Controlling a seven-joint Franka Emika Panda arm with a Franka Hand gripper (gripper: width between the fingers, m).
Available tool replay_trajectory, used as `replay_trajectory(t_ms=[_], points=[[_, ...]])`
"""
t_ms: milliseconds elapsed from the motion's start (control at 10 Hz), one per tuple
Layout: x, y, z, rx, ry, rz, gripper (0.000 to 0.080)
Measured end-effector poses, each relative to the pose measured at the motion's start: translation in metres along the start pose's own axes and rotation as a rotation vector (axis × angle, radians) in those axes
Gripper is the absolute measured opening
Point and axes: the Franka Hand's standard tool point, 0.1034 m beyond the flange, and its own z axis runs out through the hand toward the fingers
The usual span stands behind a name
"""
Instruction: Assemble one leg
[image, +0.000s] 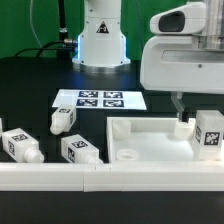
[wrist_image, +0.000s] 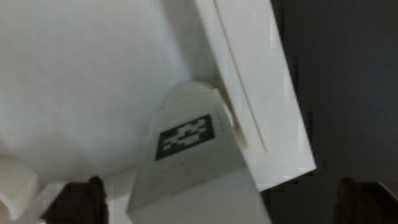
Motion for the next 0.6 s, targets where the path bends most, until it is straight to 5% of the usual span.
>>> replay_trajectory(t_ms=[200, 600], points=[[-0.0003, -0.0005, 0.0000, 0.002, -0.001, 0.099, 0.0331], [-0.0015, 0.0012, -0.0002, -0.002, -0.018, 0.530, 0.0289]])
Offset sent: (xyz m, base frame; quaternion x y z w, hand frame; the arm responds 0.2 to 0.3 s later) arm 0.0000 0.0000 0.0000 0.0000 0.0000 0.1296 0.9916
